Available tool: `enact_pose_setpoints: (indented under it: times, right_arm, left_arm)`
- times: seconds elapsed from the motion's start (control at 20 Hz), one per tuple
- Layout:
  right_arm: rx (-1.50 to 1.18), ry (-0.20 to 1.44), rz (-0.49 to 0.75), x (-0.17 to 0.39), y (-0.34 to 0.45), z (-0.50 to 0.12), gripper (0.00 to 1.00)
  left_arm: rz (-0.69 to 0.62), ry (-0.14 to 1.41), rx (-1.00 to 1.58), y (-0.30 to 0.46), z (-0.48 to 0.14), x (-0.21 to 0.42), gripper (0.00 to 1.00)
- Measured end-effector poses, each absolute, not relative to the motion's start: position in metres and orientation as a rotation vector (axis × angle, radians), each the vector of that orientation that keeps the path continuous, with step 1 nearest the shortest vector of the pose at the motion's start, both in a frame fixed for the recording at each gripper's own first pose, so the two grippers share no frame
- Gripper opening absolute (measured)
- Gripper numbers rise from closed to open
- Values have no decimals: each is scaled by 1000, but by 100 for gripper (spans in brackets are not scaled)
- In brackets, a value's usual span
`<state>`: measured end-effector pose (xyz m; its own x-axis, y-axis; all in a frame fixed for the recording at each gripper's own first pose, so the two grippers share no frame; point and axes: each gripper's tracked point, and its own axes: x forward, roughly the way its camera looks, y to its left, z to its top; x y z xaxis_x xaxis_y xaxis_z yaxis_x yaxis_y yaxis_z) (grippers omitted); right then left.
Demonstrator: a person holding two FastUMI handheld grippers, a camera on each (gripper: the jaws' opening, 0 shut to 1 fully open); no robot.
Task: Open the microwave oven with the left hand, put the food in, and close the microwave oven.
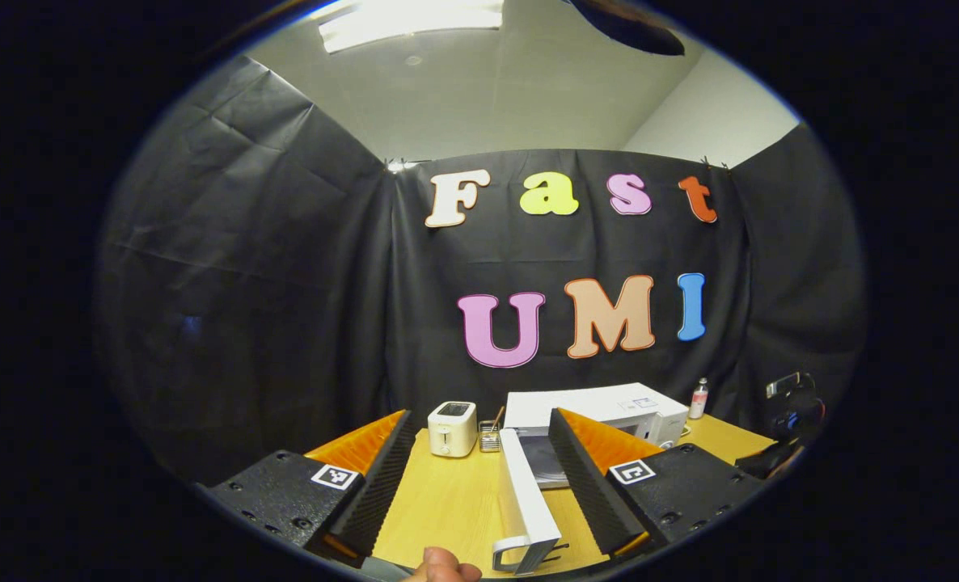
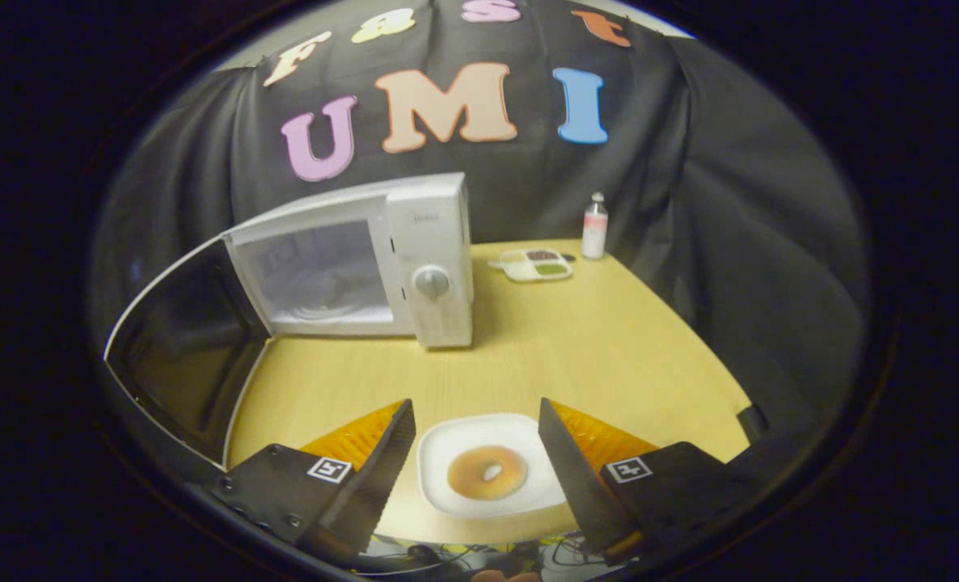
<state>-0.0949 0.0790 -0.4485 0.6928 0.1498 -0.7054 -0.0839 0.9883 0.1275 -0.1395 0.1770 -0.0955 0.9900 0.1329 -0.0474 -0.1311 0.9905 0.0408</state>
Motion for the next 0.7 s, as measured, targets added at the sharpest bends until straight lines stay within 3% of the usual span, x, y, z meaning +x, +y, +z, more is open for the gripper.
enact_pose_setpoints:
  times: [0.05,0.35,0.7]
  right_arm:
    - [95,838,123,-100,78,-462,97]
    - [74,943,84,-114,75,-505,93]
    - [79,1020,63,-122,87,-535,96]
  left_arm:
    - [135,53,32,177,-97,-141,97]
    - [165,75,35,185,-103,-145,100]
    - [193,87,21,188,-107,-149,96]
